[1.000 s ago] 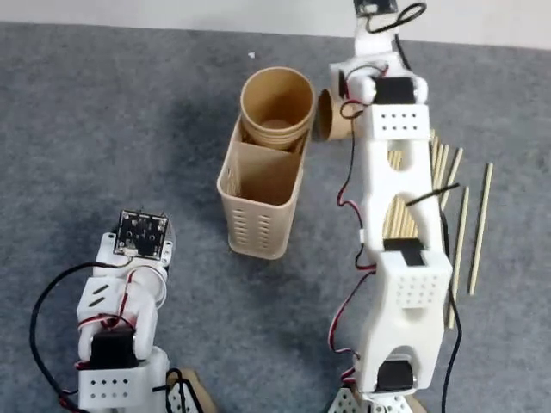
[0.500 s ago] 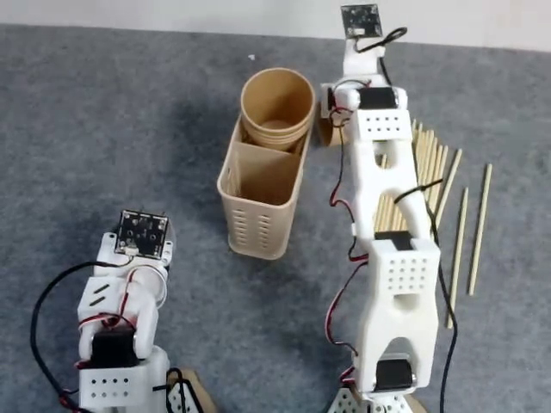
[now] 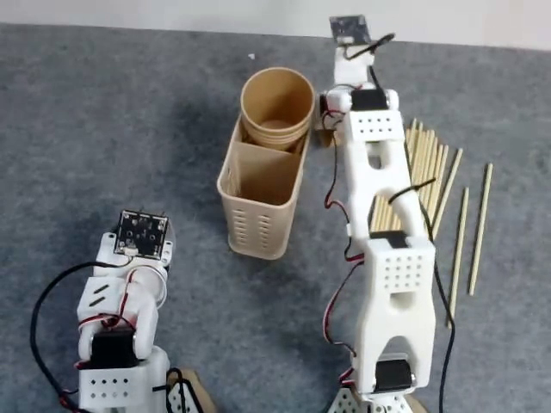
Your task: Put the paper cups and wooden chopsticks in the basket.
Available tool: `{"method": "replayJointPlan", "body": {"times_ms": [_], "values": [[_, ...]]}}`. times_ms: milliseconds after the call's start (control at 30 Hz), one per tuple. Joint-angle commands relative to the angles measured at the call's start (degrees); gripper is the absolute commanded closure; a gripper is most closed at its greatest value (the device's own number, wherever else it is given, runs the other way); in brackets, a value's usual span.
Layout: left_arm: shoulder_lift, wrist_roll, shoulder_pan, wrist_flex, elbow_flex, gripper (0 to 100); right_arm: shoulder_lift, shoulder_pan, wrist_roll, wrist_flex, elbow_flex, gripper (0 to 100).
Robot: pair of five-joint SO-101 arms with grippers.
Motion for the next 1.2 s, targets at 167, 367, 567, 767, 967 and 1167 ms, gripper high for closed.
{"method": "replayJointPlan", "body": {"times_ms": [167,367,567,767,967,1167], "values": [[-0.22,0.44,0.84,-0.88,1.01,84,3.74,1.89,-0.26,-3.21,-0.84,78.2],[-0.22,0.44,0.75,-0.88,1.01,84,1.10,4.70,2.73,-3.30,-0.92,78.2],[-0.22,0.44,0.66,-0.88,1.01,84,0.13,7.87,6.95,-3.12,-0.84,78.2],[-0.22,0.44,0.75,-0.88,1.01,84,-0.22,10.24,8.88,-3.12,-0.84,78.2],[-0.22,0.44,0.75,-0.88,1.01,84,-0.13,11.82,8.88,-3.12,-3.65,80.4],[-0.22,0.44,0.75,-0.88,1.01,84,-0.22,13.41,8.88,-2.95,-6.73,98.3]]}}
